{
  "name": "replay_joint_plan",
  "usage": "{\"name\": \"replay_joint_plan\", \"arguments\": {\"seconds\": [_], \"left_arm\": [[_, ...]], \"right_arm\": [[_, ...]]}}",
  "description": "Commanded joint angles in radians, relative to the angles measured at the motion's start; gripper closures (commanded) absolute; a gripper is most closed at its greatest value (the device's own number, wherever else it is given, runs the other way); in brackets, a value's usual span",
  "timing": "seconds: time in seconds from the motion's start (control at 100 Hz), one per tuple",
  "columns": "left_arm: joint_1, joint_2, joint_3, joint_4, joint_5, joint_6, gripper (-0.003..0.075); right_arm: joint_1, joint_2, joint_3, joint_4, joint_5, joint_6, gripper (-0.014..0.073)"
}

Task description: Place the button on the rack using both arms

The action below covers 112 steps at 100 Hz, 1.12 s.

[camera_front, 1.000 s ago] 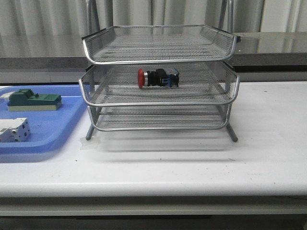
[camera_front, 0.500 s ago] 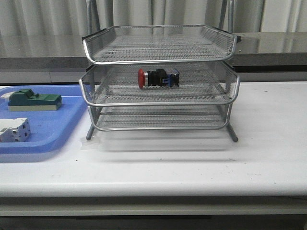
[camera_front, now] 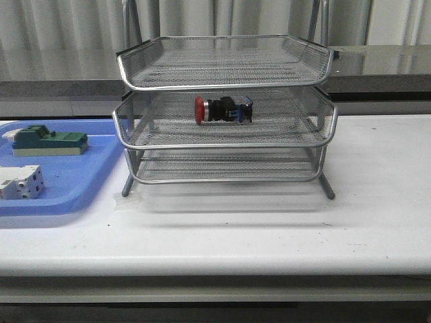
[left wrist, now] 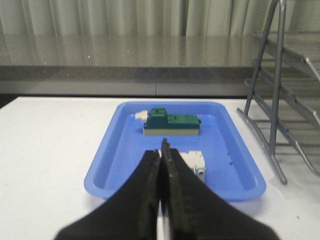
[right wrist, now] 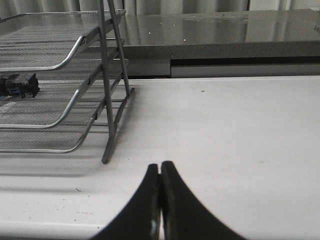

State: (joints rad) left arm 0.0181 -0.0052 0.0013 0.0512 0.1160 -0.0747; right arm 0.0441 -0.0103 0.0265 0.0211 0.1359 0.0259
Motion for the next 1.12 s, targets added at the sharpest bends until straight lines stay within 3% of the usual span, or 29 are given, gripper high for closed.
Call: {"name": "replay_joint_plan", "arguments": {"seconds": [0.0, 1.11], "left_arm": [[-0.010, -0.032, 0.048, -0.011, -0.179, -0.013, 0.0740], [-0.010, -0.032, 0.046, -0.006, -0.173, -0.013, 0.0740]], "right_arm": [[0.001, -0.022, -0.014, 0.000, -0.088, 0.001, 0.0653], [0.001, -0.022, -0.014, 0.000, -0.088, 0.001, 0.0653]]}}
